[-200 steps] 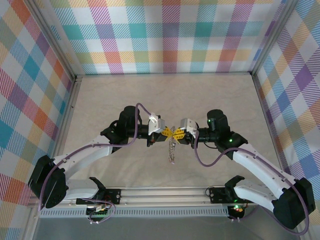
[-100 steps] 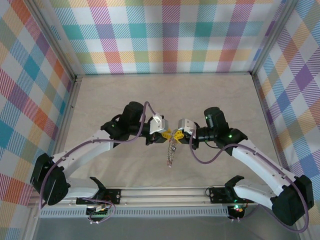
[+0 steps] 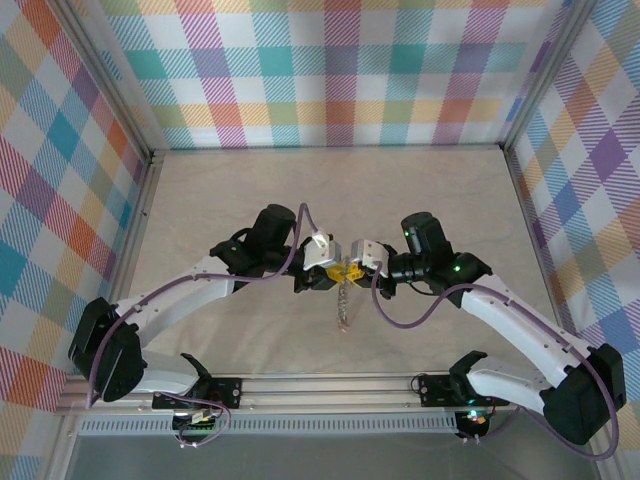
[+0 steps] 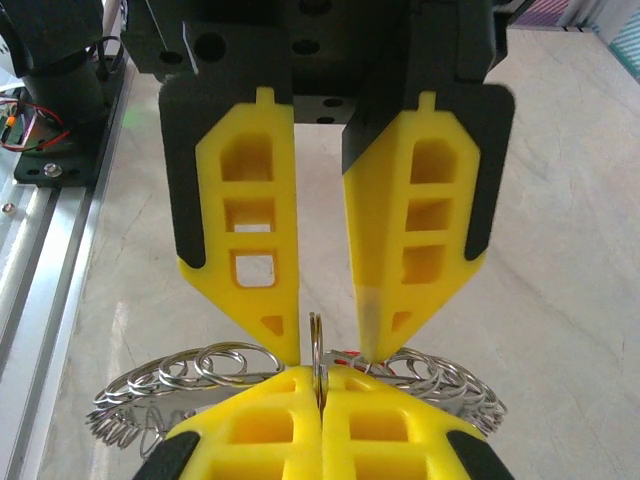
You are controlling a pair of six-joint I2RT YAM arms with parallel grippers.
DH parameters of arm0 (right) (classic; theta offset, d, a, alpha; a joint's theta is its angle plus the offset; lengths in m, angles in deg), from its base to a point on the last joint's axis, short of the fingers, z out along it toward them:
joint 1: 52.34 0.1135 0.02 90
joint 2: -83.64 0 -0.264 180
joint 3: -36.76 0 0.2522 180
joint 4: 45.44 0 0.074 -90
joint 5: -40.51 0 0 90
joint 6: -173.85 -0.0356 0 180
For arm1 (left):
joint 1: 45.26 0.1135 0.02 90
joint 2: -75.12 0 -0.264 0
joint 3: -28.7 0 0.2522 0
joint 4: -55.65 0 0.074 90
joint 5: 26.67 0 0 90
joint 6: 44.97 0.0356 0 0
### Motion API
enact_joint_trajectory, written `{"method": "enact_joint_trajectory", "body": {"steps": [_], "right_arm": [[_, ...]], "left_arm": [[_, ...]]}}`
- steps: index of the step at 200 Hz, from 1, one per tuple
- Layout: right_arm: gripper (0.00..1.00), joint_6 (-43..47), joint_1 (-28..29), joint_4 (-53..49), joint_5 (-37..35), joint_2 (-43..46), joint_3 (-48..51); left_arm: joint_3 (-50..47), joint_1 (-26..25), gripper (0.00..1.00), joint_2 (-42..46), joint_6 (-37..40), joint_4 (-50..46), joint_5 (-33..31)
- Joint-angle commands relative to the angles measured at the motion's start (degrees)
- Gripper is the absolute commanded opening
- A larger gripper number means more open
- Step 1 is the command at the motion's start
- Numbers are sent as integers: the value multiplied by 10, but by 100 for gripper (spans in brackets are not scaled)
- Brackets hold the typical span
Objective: Put the keys on the keyring
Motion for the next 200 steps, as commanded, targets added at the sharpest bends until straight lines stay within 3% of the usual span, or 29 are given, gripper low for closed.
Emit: {"method": "enact_joint_trajectory", "body": {"steps": [1, 46, 89, 156, 174, 200], "right_arm": [[0, 5, 4, 15, 11, 9, -8], [0, 8, 5, 17, 0, 22, -1], [0, 3, 6, 27, 8, 23, 1], [0, 1, 7, 28, -1, 24, 9], [0, -2, 7, 37, 3, 25, 14], [0, -2, 7, 39, 1, 25, 11]], "left_arm": [[15, -6, 26, 9, -7, 22, 21], [19, -7, 23, 11, 6, 1, 33], [24, -8, 11, 6, 1, 1, 49], [22, -8, 16, 14, -11, 19, 50], [22, -9, 13, 11, -11, 19, 58], [19, -10, 0, 9, -16, 27, 64]]}}
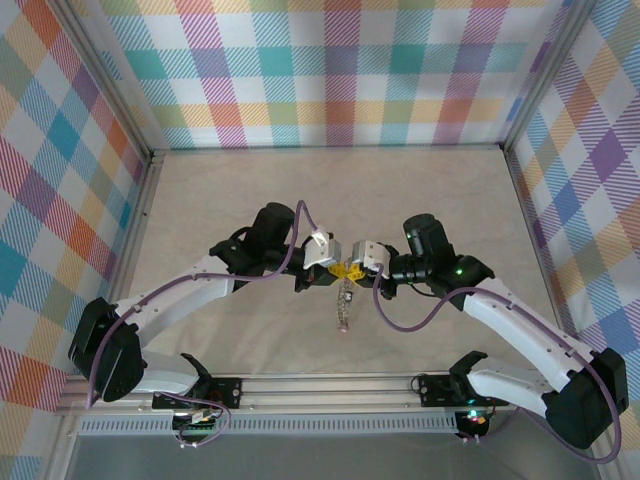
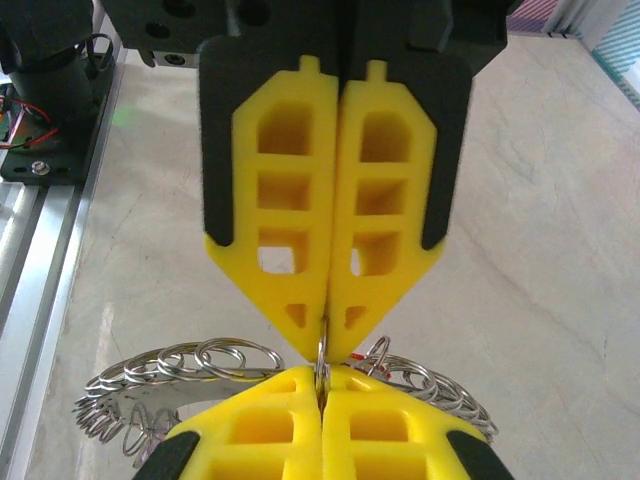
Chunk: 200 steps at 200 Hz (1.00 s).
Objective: Put the keys on the keyring
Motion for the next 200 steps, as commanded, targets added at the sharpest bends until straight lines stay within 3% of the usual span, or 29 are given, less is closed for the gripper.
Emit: {"method": "enact_joint_trajectory", "body": {"steps": [1, 20, 41, 73, 115, 165, 200], "right_arm": [[0, -2, 5, 29, 12, 11, 1], [0, -1, 5, 32, 17, 10, 5], [21, -34, -8, 73, 29, 35, 31], [33, -72, -40, 137, 58, 84, 82], [31, -99, -96, 162, 144, 125, 114], [14, -92, -97, 169, 190, 106, 106], [16, -77, -97, 157, 204, 93, 100]], "left_arm": [[15, -10, 0, 9, -7, 20, 36], [11, -10, 0, 11, -6, 26, 49], [-8, -7, 0, 24, -22, 63, 45], [-20, 5, 0, 36, -47, 97, 64], [-42, 12, 0, 38, -99, 175, 89], [-61, 13, 0, 26, -144, 244, 97], [-63, 12, 0, 29, -146, 246, 93]]}}
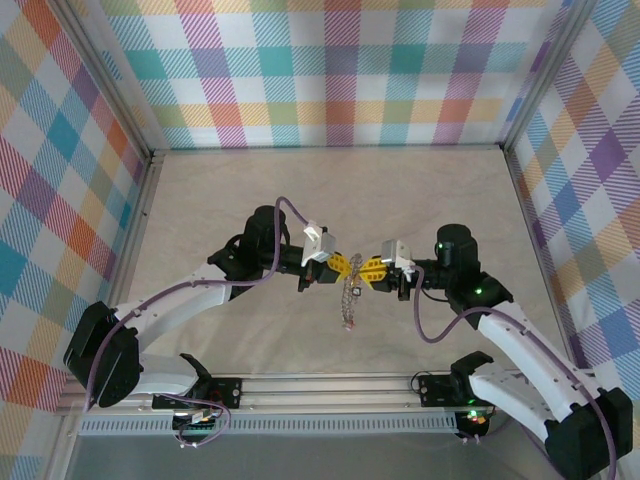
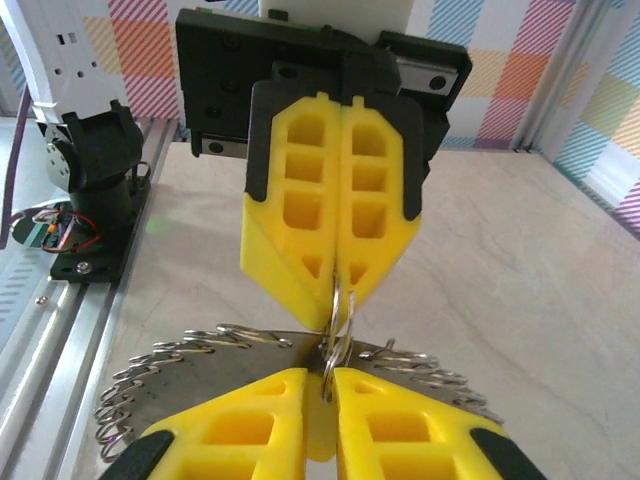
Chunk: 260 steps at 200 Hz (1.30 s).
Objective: Put the keys on the keyring
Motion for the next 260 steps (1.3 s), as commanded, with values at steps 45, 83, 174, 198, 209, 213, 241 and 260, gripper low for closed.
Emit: {"method": "enact_joint_trajectory", "body": {"steps": [45, 83, 174, 198, 209, 213, 241, 260], "right_arm": [[5, 20, -1, -4, 55, -16, -10], [0, 42, 13, -14, 18, -16, -10], [0, 60, 53, -11, -76, -25, -12], [8, 58, 45, -12, -104, 0, 1], [12, 53, 38, -16, -112, 15, 9], [14, 49, 34, -14, -114, 20, 14], [33, 29, 18, -10, -128, 63, 38], [40, 14, 16, 10, -144, 86, 54]], "left_arm": [[-5, 4, 0, 4, -26, 68, 21], [-5, 3, 0, 0, -38, 80, 15], [-15, -18, 0, -28, -63, 129, -8], [-20, -18, 0, -19, -61, 132, -16], [-21, -18, 0, -16, -58, 129, -16], [-19, -18, 0, -15, -57, 126, -15], [-19, -18, 0, -8, -48, 112, -16], [-15, -18, 0, -7, -45, 108, -10]]}}
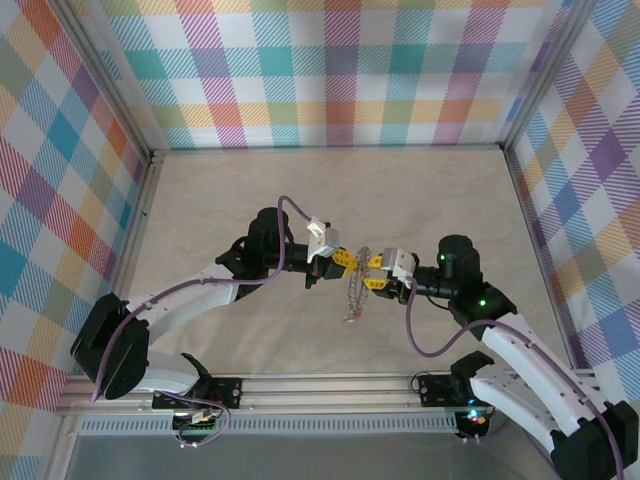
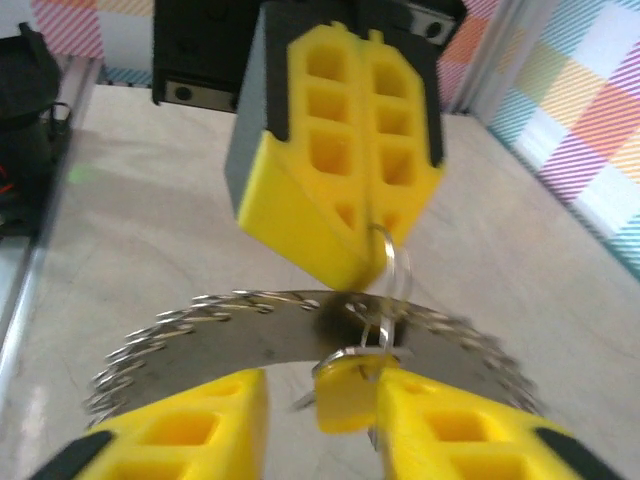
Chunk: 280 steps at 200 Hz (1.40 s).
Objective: Put the keys on the keyring
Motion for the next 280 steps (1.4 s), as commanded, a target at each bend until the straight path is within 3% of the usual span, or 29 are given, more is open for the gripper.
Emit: {"method": "enact_joint_trajectory", "body": {"steps": [1, 27, 77, 108, 156, 180, 195, 236, 280], "right_arm": [[40, -21, -3, 27, -20, 28, 18], [40, -32, -5, 44, -19, 27, 14], [23, -34, -5, 59, 19, -26, -20], [27, -33, -5, 66, 30, -42, -31], [26, -32, -6, 67, 25, -42, -30], [38, -34, -5, 72, 13, -38, -29], [38, -34, -6, 74, 12, -36, -30], [6, -27, -6, 55, 19, -40, -37], [0, -17, -5, 43, 30, -40, -34]], "left_arm": [[0, -6, 0, 22, 13, 16, 17], [-1, -6, 0, 23, 14, 16, 18], [-1, -6, 0, 24, 13, 15, 20], [-5, -6, 0, 26, 14, 13, 18], [-2, -6, 0, 20, 16, 10, 21], [4, -6, 0, 16, 21, 5, 22], [8, -6, 0, 16, 23, 3, 23], [8, -6, 0, 17, 24, -1, 24], [10, -6, 0, 17, 17, 7, 23]]}}
